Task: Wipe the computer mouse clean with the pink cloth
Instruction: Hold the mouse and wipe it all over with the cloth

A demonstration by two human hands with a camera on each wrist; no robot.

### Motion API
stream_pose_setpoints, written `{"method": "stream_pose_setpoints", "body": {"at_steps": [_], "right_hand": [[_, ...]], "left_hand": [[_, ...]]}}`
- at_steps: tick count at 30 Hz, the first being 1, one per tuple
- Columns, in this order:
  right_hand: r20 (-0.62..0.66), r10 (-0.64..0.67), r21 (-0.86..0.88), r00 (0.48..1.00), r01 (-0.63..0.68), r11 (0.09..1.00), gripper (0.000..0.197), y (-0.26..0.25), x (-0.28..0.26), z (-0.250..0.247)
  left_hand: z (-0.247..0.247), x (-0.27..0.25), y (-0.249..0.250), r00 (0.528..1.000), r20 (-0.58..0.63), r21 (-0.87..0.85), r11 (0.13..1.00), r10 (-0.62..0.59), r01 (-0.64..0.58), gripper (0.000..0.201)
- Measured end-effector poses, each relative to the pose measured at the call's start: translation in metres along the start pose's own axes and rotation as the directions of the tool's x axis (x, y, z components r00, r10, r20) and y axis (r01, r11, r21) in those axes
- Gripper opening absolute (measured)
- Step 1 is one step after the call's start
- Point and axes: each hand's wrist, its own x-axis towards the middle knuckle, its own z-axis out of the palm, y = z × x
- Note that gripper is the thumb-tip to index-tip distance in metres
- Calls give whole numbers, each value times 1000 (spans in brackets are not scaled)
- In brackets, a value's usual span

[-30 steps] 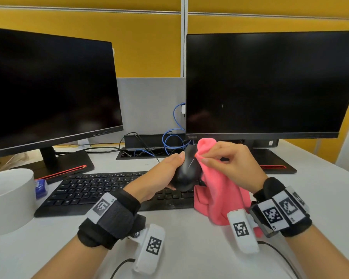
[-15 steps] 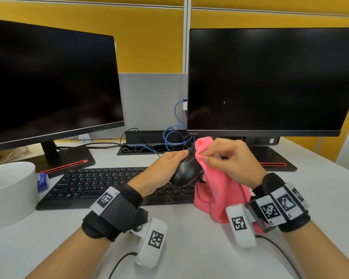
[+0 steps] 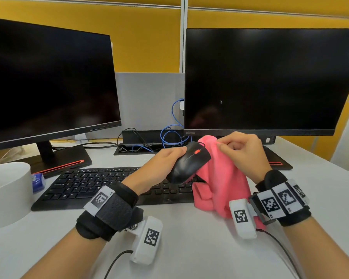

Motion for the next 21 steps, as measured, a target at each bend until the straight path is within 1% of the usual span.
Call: {"method": "stream_pose_setpoints", "body": {"at_steps": [2, 4, 6, 8, 14, 16, 19, 21], "right_hand": [[-8, 5, 56, 1000, -5, 998, 10, -4, 0, 1], [11, -54, 72, 998, 53, 996, 12, -7, -2, 2], [65, -132, 73, 989, 127, 989, 13, -11, -4, 3], [147, -167, 77, 975, 157, 985, 10, -13, -5, 4], [232, -185, 119, 955, 161, 980, 20, -14, -5, 3], [243, -173, 109, 955, 151, 983, 17, -14, -5, 3], [225, -148, 76, 963, 134, 988, 10, -12, -5, 3], [230, -153, 102, 961, 132, 986, 9, -14, -7, 5]], "left_hand": [[-2, 0, -1, 1000, 9, -11, 1000, 16, -16, 37], [-3, 0, -1, 999, 20, -12, 1000, 27, -26, 37], [-3, 0, -2, 999, 34, -1, 999, 38, -38, 38], [-3, 0, -2, 997, 43, 18, 998, 56, -57, 37], [-2, -1, -2, 993, 57, 34, 994, 100, -102, 34], [-1, -2, -2, 993, 63, 30, 995, 98, -100, 35], [-1, -1, -2, 992, 69, 36, 994, 103, -106, 34], [-1, -1, -2, 992, 71, 45, 993, 103, -106, 34]]}}
